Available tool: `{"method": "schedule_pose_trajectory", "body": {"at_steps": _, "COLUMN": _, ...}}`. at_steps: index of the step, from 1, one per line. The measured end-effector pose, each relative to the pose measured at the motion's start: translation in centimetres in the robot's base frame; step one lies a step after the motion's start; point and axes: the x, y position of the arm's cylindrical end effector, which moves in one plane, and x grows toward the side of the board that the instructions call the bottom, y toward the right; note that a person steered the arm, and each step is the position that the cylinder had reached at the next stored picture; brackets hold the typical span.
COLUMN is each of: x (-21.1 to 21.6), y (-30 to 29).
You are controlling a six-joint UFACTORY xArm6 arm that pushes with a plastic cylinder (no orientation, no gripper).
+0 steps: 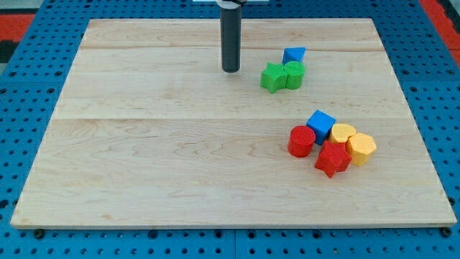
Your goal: Slide green star along with the green circle towards the right side of the board
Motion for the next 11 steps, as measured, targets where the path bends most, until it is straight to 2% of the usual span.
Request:
{"method": "schedule_pose_trajectory", "body": {"at_steps": 5, "x": 1.7, "y": 6.1}}
{"method": "schedule_pose_trajectory", "body": {"at_steps": 7, "x": 1.9, "y": 10.5}}
{"method": "schedule_pose_trajectory", "body": {"at_steps": 9, "x": 2.9, "y": 11.5}}
{"method": "schedule_pose_trajectory", "body": {"at_steps": 11, "x": 1.7, "y": 11.6}}
